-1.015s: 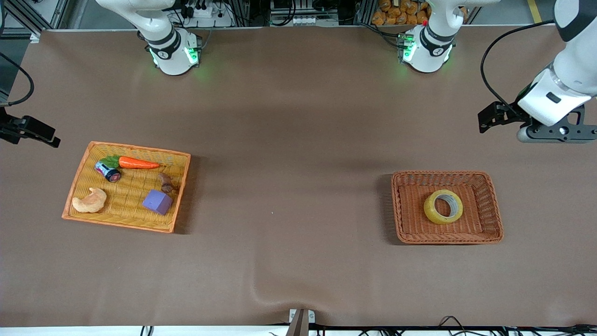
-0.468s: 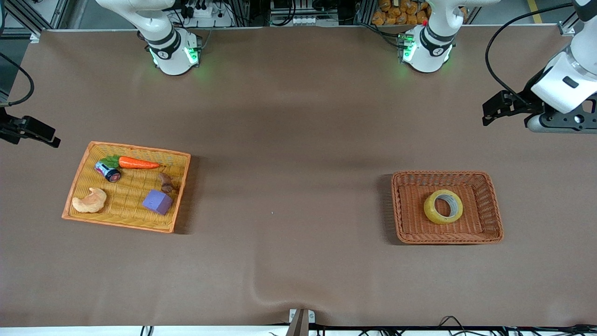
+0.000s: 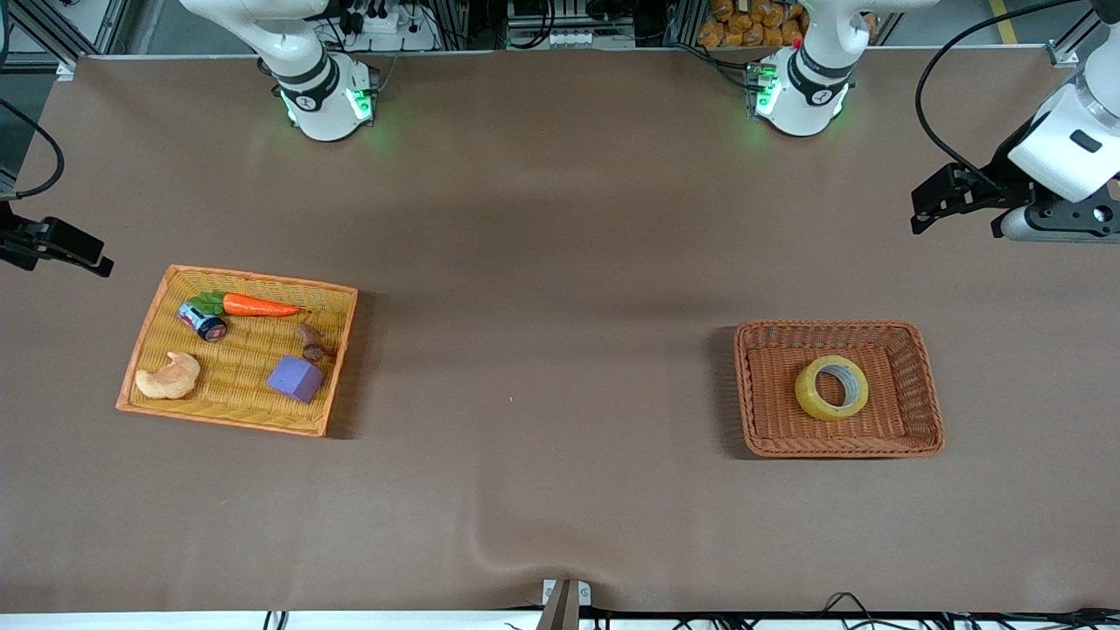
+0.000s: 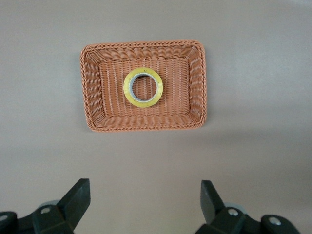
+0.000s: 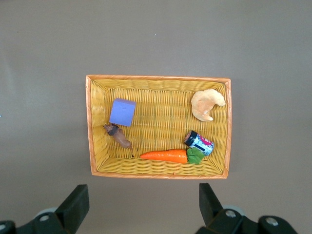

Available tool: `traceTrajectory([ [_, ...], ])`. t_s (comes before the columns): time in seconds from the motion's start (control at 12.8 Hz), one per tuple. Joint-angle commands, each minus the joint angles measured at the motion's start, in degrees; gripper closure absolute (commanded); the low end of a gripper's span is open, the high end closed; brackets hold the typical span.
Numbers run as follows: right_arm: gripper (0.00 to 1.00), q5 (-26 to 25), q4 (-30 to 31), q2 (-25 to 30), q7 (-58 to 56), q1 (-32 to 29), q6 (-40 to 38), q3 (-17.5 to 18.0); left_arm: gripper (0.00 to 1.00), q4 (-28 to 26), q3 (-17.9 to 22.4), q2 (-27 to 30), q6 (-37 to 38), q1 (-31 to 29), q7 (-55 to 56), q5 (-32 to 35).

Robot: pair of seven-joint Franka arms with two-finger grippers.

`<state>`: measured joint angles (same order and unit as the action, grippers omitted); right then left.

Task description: Transfer tape with both arms

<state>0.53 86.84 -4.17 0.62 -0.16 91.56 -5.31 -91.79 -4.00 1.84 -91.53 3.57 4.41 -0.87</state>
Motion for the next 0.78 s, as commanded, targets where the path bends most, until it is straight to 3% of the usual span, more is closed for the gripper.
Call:
traceTrajectory([
  [0.0,0.00,0.7,-1.0,-0.5,-0.5,-0.4,-0.2,0.2,0.00,1.0,0.2,0.0,3.8,-0.3,-1.0,-0.4],
  [0.7,0.00,0.7,-1.0,-0.5,-0.5,-0.4,-0.2,0.2,0.00,1.3,0.3,0.4,4.5,-0.2,-4.1,-0.2],
])
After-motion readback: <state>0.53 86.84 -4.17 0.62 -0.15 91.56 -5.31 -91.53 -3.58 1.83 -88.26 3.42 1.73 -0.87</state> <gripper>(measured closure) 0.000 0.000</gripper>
